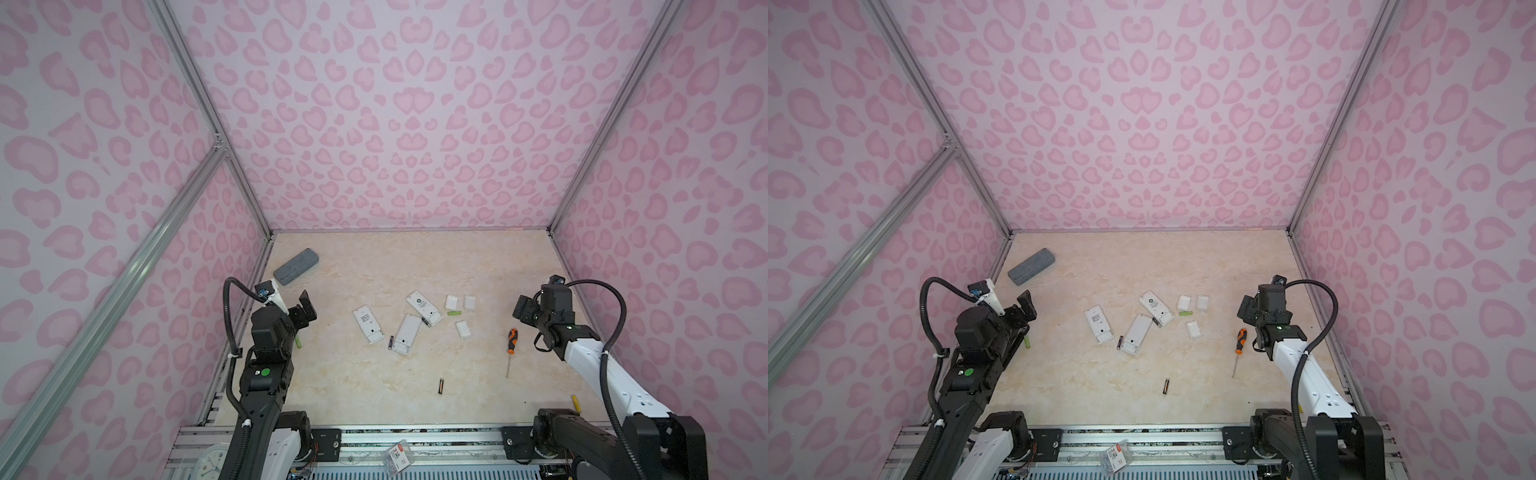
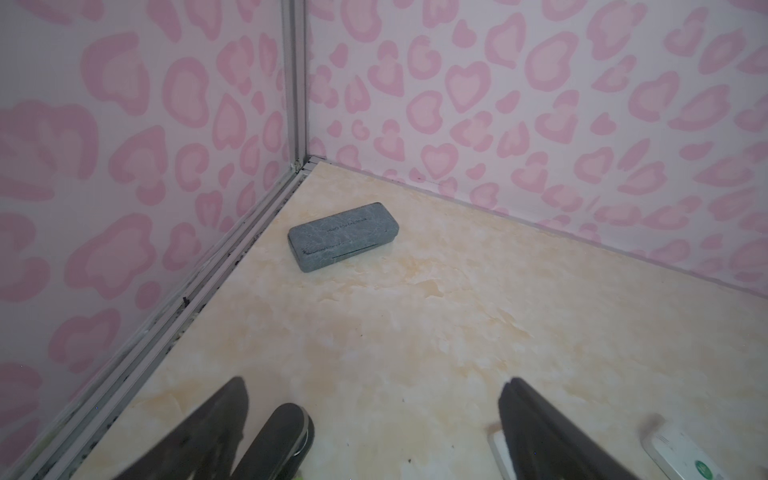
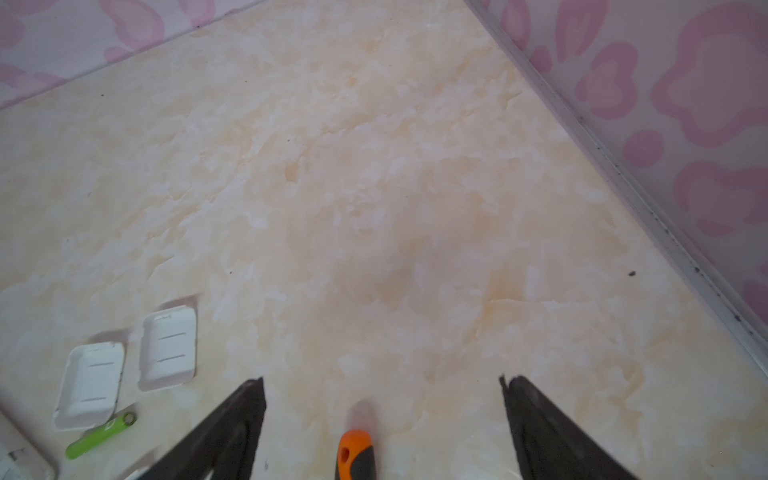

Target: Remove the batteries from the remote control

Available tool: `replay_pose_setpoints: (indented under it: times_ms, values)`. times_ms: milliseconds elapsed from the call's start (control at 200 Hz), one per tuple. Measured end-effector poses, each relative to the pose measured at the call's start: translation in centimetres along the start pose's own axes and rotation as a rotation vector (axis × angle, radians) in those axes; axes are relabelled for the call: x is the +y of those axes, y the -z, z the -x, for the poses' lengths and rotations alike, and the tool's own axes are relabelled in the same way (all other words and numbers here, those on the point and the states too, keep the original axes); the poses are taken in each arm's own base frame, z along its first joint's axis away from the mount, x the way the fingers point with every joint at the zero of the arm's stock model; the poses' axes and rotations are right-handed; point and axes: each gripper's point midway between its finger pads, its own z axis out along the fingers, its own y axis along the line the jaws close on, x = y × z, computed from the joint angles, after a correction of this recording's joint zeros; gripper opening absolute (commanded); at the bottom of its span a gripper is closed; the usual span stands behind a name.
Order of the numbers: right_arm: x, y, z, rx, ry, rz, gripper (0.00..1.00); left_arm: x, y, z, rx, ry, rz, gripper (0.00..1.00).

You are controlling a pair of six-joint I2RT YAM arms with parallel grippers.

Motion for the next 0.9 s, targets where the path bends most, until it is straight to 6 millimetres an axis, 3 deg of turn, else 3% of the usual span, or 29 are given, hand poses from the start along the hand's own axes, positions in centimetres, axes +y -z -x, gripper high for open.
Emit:
replay_pose_setpoints:
  times_ms: [75, 230, 470, 625, 745, 900]
  values:
    - [-1.2, -0.9, -0.1, -0.009, -0.013, -0.039, 0.99, 1.1, -0.5, -2.0, -0.006, 0.022, 0.040, 0.97]
    - [-2.4, -2.2, -0.2, -0.048, -0.002, -0.077, 0.99, 2.1, -1.9, -3.6, -0.015, 0.023, 0.088, 0.97]
    - [-2.1, -2.2, -0.1, -0.173, 0.076, -0.025, 0.99, 3.0, -3.5, -7.2, 0.020, -0.023, 0.108, 0.97]
    - [-1.5, -2.2, -2.3, -0.275, 0.104, 0.072, 0.99, 3.1, -3.9, -8.7, 0.010, -0.044, 0.099, 1.00]
    - [-1.3, -2.0, -2.8, -0.358, 0.106, 0.112, 0.99, 2.5, -4.1, -8.1, -0.032, -0.070, 0.070, 1.00]
    - [0.4, -1.1, -0.1, -0.489, 0.124, 0.185, 0.99, 1.8, -4.6, -7.2, -0.080, -0.088, 0.037, 1.00]
